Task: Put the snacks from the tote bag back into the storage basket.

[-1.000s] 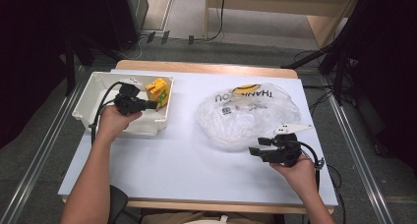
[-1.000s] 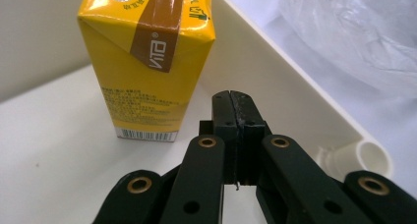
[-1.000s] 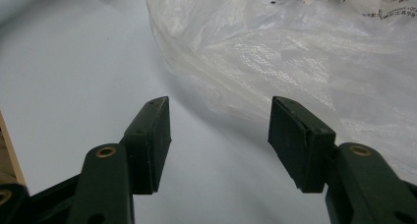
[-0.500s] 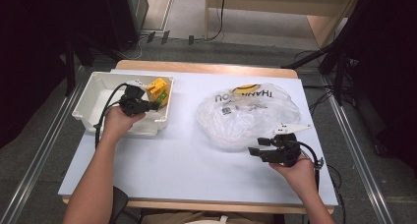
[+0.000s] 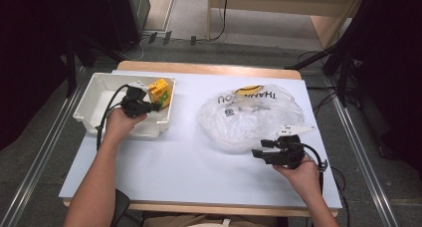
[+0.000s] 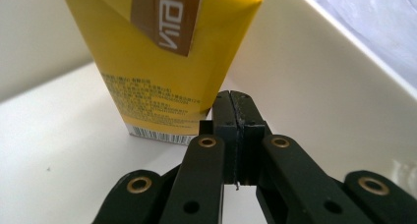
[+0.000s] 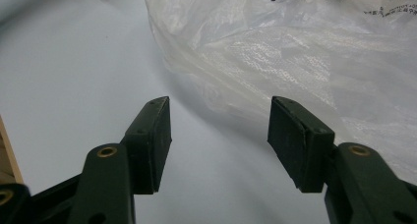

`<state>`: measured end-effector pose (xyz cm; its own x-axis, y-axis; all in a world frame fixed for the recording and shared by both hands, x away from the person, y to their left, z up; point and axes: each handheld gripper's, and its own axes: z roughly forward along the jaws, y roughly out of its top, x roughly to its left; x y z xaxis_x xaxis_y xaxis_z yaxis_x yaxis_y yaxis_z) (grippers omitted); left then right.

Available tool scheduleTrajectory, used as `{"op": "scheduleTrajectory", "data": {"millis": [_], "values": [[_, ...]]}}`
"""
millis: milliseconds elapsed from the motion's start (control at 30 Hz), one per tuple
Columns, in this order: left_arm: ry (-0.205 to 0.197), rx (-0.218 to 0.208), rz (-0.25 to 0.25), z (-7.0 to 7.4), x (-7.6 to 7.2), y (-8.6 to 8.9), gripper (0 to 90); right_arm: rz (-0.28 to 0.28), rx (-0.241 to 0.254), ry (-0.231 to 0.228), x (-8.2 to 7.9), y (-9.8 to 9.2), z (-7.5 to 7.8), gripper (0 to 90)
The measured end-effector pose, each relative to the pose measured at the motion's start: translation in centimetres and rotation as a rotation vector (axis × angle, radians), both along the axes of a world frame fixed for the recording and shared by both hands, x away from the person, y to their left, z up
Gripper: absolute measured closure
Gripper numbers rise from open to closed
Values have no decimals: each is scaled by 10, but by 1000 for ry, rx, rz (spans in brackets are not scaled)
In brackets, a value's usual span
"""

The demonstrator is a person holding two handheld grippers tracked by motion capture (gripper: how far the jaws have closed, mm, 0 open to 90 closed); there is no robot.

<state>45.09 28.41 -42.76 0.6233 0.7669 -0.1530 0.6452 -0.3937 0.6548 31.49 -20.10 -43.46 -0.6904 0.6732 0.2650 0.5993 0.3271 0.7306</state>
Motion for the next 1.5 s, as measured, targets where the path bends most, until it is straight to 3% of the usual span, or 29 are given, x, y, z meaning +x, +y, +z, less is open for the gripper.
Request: {"op": "scheduleTrajectory", "data": {"millis": [533,900,1500], "values": [[-6,-18,45,-3,5,7,900,1,-1,-1,0,1,0,431],[12,-26,74,-6,9,14,900,3,-4,-2,0,1,-1,431],[33,-33,161,-13,19,19,900,7,-11,5,1,3,-2,434]]}}
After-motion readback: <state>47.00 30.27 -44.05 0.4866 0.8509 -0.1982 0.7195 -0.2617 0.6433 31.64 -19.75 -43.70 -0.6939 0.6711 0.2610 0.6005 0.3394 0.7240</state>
